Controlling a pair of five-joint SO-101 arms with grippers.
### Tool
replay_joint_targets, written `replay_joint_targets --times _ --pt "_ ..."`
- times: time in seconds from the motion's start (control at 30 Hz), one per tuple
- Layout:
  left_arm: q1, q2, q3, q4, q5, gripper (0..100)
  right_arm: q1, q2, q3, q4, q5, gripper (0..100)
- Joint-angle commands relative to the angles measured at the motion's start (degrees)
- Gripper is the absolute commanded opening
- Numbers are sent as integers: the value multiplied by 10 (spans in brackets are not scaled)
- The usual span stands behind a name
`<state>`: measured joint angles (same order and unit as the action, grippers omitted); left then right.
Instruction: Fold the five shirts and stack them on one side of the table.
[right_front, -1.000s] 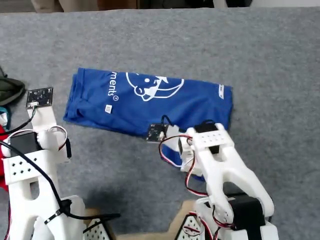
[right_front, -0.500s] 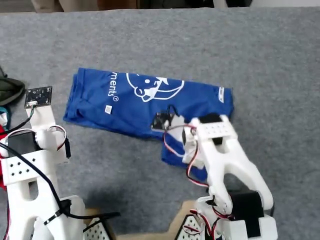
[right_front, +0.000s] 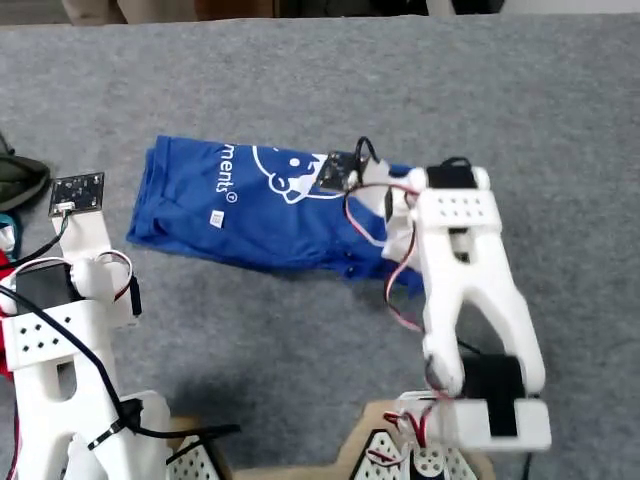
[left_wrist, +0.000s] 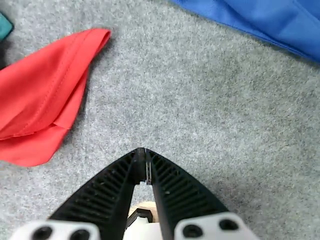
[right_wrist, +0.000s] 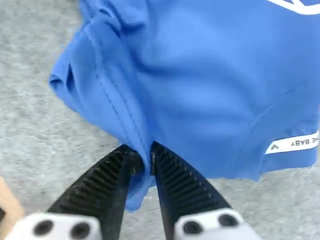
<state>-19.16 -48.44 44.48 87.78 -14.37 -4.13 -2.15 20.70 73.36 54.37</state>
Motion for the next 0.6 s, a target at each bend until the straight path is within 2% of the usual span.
replay_joint_targets --times 0.0,0.33,0.57 --pt "-5 -12 -21 4 -4 19 19 63 -110 5 8 6" --pt "-5 -11 -21 4 -4 19 10 223 -286 52 41 16" --pt "-5 -11 -21 4 -4 19 12 257 -351 48 41 228"
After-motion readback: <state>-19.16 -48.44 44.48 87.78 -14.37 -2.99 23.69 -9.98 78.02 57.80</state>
